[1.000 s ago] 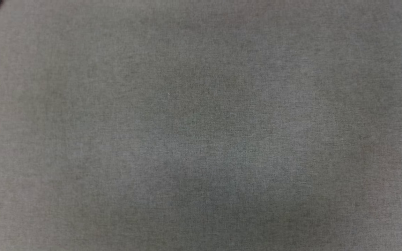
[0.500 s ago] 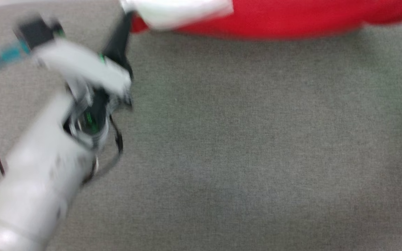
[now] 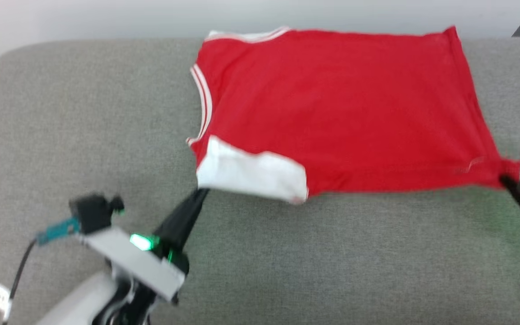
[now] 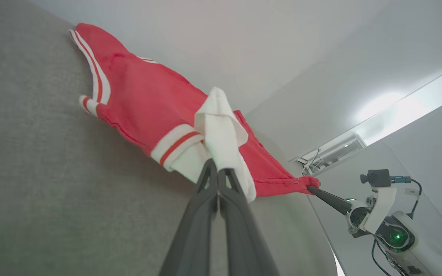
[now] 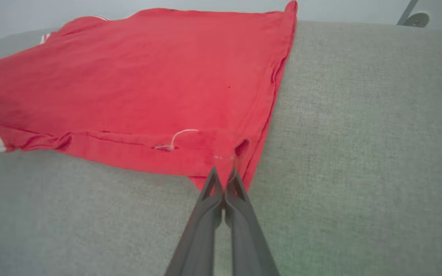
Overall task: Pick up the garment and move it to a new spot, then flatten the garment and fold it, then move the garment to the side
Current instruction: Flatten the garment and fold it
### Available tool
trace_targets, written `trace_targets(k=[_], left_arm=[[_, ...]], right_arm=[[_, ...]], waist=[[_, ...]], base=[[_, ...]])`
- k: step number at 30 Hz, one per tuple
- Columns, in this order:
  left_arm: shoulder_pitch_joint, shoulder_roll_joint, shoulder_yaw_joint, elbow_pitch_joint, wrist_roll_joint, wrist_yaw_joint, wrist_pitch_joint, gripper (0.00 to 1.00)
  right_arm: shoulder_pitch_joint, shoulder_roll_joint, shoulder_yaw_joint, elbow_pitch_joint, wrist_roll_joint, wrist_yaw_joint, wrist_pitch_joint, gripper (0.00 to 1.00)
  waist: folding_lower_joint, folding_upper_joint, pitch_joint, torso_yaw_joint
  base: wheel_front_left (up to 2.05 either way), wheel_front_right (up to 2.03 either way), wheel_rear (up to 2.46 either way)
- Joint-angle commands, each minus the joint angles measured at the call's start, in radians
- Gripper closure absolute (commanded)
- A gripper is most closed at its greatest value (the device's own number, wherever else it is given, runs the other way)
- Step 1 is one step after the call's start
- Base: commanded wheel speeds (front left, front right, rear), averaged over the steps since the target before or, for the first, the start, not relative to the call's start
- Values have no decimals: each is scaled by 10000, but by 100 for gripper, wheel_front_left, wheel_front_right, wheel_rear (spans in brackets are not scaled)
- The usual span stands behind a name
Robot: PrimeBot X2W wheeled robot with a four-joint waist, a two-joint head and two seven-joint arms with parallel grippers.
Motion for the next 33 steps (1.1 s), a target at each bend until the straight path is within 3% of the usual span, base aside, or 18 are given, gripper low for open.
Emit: trace_targets(k=[1,5,12,19,26,33], left_arm=[[384,99,56,-261,122,-36,-30,100],[1635,438,417,-1127,342,-36,-49,100],[3779,727,1348,-2667,867,-37,-39,100],[5058,1122,2149,-3832,1140,-35,-37,100],[3702,945,2122,-3778,1163,-36,483,100],[888,373,2278,-2221,660,-35,1504,100]], right_arm=[[471,7,-337,-350,-89,-10,173,100],[2193,406,-1623,-1714,-411,-10,1032,100],[4882,1712,-3578,-4397,-1117,-9,2678,100],[6066,2826,-4772,-6186,-1435,-9,3766,100],[4832,3242,-4901,-5872,-1544,-9,3991,100],[2231,3077,-4603,-4037,-1665,-11,3928,100]], waist=[[0,0,-228,-120],[0,0,-433,-150],[0,0,-457,-170],[0,0,-252,-225],[0,0,17,-275],[0,0,554,-349]], base=[[0,0,0],[0,0,0],[0,0,0],[0,0,0],[0,0,0],[0,0,0]])
